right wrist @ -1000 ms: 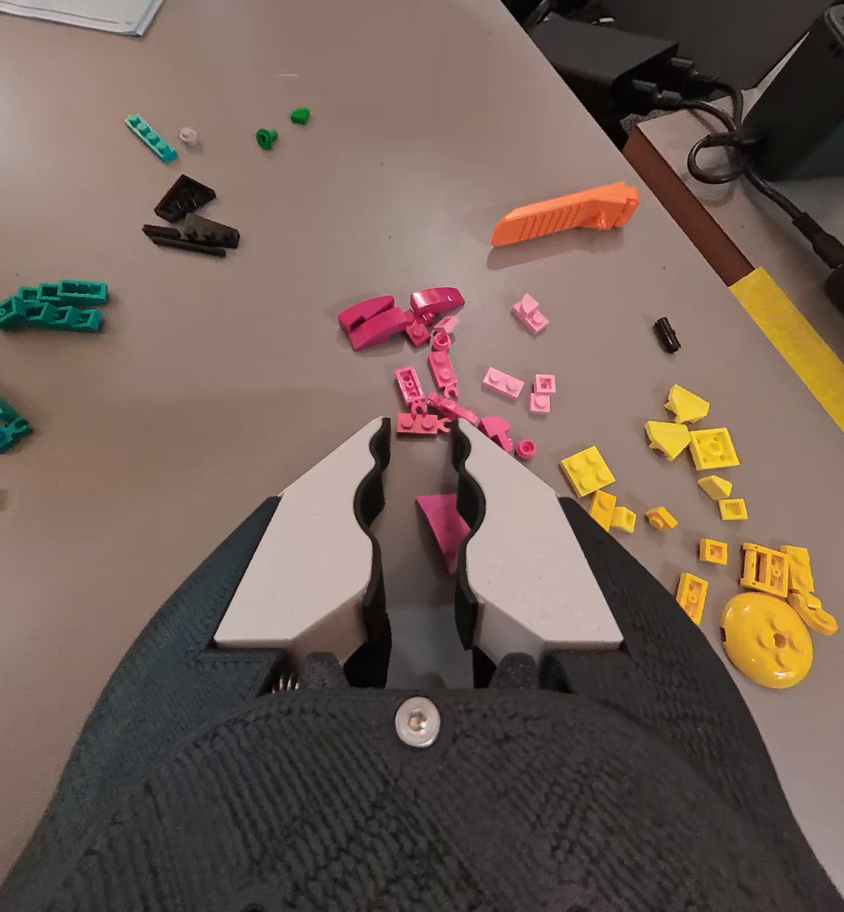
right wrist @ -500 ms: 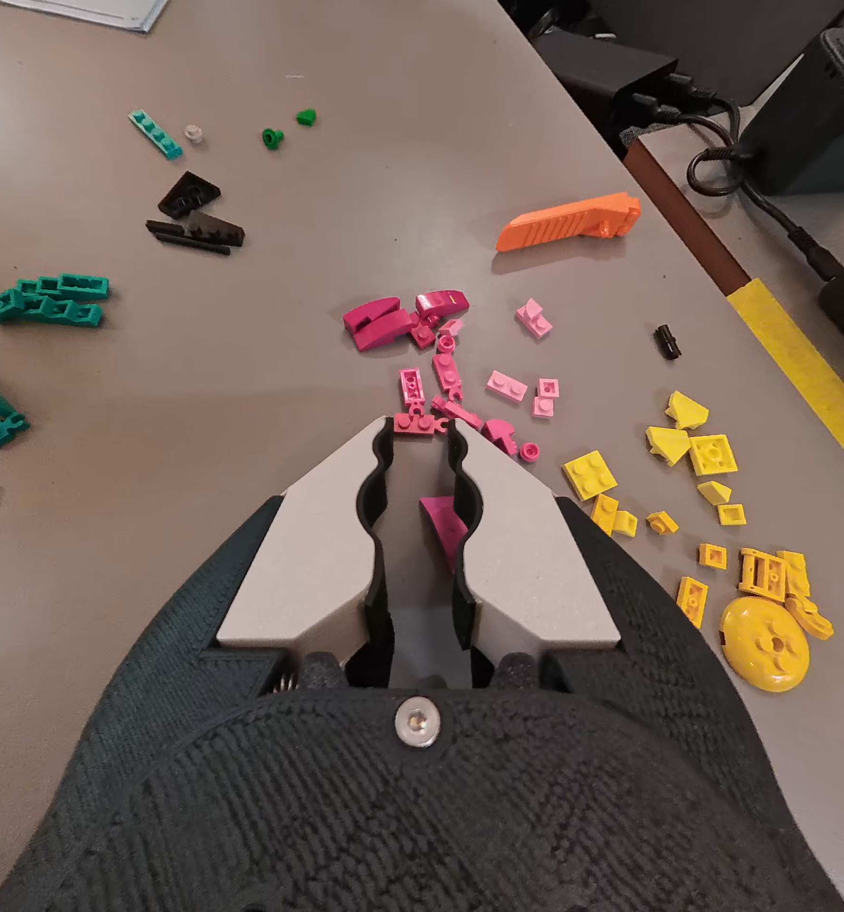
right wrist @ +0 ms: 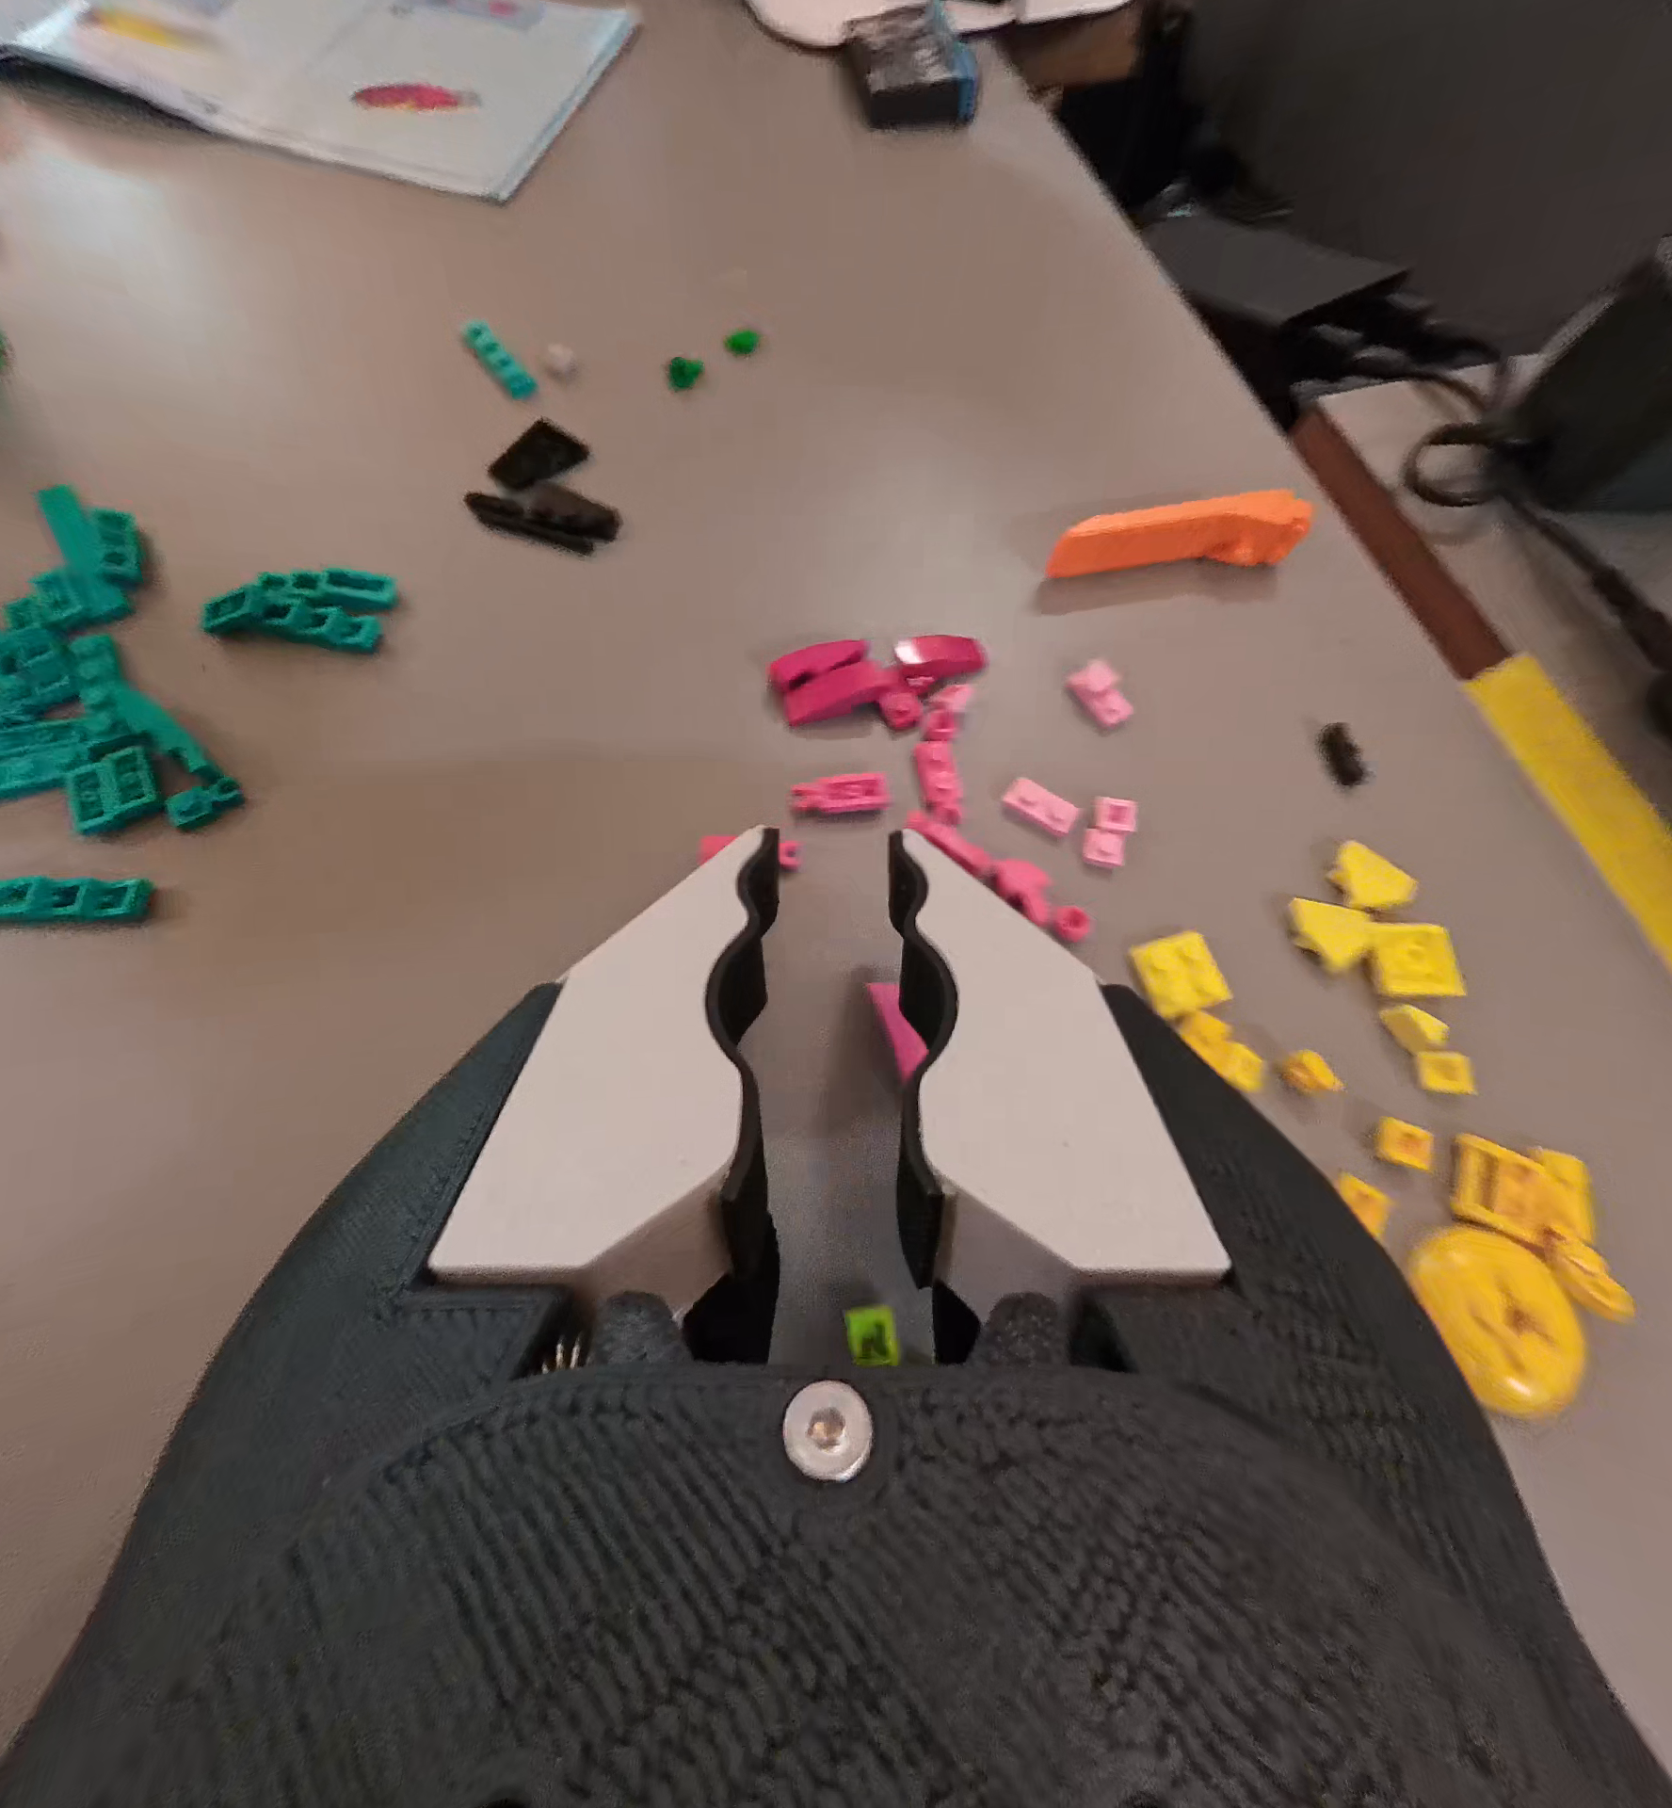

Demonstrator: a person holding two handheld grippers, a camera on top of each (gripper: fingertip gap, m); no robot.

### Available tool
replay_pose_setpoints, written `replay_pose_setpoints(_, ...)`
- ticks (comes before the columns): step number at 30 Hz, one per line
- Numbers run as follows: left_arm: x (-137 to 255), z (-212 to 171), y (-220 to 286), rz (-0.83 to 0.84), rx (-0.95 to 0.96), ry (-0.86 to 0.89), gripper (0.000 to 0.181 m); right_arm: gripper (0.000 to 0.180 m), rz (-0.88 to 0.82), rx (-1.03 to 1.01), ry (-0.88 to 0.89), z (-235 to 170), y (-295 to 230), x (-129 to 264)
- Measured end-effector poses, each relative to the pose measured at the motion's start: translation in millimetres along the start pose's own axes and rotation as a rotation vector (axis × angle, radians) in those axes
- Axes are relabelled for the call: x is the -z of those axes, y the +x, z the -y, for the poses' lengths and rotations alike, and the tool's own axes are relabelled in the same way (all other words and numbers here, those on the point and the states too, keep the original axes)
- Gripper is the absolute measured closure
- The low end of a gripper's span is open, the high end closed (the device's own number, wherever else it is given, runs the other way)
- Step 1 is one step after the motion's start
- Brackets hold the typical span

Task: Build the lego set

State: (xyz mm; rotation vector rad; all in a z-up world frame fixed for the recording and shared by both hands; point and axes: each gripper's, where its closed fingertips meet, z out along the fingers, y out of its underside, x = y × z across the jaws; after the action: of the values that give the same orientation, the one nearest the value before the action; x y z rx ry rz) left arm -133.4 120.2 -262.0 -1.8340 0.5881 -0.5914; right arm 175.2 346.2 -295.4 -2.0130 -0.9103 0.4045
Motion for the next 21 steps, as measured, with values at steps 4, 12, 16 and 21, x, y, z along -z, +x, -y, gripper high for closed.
replay_pose_setpoints(4,0,0,-1,0.001,0.004,0.000,0.142,0.159,-0.064,-0.060,-0.008,0,27,9)
replay_pose_setpoints(12,5,6,-6,0.023,0.000,0.015,0.142,0.161,0.030,-0.078,-0.089,10,40,-14)
replay_pose_setpoints(16,6,6,-8,0.026,0.004,0.016,0.142,0.162,0.145,-0.054,-0.165,16,31,-33)
replay_pose_setpoints(21,7,7,-8,0.028,-0.002,0.017,0.142,0.162,0.232,0.024,-0.308,6,22,-42)
